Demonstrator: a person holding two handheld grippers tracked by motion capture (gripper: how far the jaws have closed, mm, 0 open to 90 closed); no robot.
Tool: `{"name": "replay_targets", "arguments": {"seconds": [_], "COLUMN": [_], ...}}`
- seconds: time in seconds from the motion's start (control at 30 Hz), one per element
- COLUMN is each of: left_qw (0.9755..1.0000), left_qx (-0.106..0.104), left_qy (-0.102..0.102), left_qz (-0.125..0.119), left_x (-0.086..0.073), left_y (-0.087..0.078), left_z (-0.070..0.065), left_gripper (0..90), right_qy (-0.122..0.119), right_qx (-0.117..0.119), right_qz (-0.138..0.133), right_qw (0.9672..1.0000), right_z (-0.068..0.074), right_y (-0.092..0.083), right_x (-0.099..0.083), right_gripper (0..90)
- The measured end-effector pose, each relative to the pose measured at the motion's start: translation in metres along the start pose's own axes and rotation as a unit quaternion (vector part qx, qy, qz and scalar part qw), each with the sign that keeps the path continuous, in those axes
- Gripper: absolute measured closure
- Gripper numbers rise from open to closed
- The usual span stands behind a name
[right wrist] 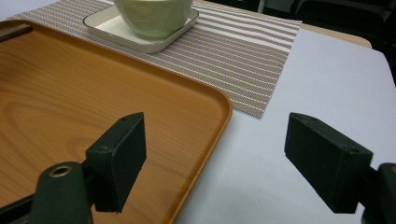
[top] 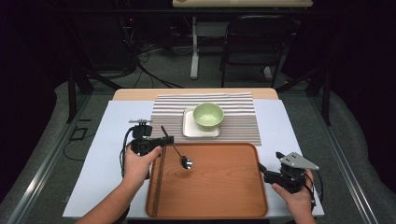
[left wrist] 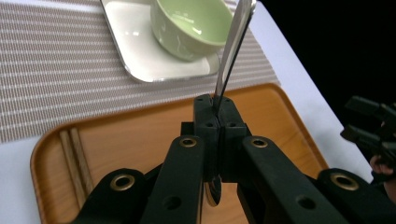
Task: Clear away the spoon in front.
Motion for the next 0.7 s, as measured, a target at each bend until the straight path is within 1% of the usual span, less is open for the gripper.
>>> {"name": "replay_targets", "arguments": {"seconds": [0.1, 0.17, 0.27, 0.37, 0.47, 0.53, 0.6, 0.7], "left_qw": [0.9999, 0.9999, 0.9997, 0.9996, 0.9993, 0.9991, 0.9987, 0.9973], "left_qx": [-0.004, -0.003, -0.002, -0.004, -0.01, -0.009, -0.006, 0.0], "left_qy": [-0.002, -0.005, -0.004, -0.008, -0.01, -0.007, -0.008, -0.005], "left_qz": [0.01, 0.016, 0.022, 0.028, 0.035, 0.04, 0.05, 0.074], "left_x": [-0.009, -0.016, -0.025, -0.032, -0.039, -0.043, -0.048, -0.056], "left_y": [-0.004, -0.007, -0.012, -0.019, -0.025, -0.029, -0.03, -0.031], "left_z": [0.001, 0.002, 0.002, 0.003, 0.003, 0.004, 0.005, 0.008], "left_gripper": [89.7, 89.7, 89.7, 89.7, 89.7, 89.7, 89.7, 89.7], "right_qy": [0.0, 0.001, 0.002, 0.002, 0.001, 0.002, 0.0, 0.0], "right_qx": [-0.001, -0.001, -0.001, -0.001, -0.001, -0.001, -0.002, -0.003], "right_qz": [0.0, 0.001, 0.002, 0.002, 0.002, 0.002, 0.003, 0.003], "right_qw": [1.0, 1.0, 1.0, 1.0, 1.0, 1.0, 1.0, 1.0], "right_z": [0.0, 0.0, -0.001, 0.0, 0.001, 0.001, 0.001, 0.001], "right_y": [0.0, 0.0, 0.0, 0.001, 0.0, 0.001, 0.001, 0.001], "right_x": [0.0, -0.001, -0.001, -0.001, -0.001, -0.001, -0.001, -0.001], "right_gripper": [20.5, 20.5, 20.5, 20.5, 20.5, 20.5, 20.5, 20.5]}}
Point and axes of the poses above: each handheld gripper's, and its own axes: y roughly forward along the jaws, x roughly out of its top, z roughly to its left, the point moved 10 cm from there along y, roughly forward along the jaws, and after that the axes turned 3 degrees about -y, right-handed, at the moved point
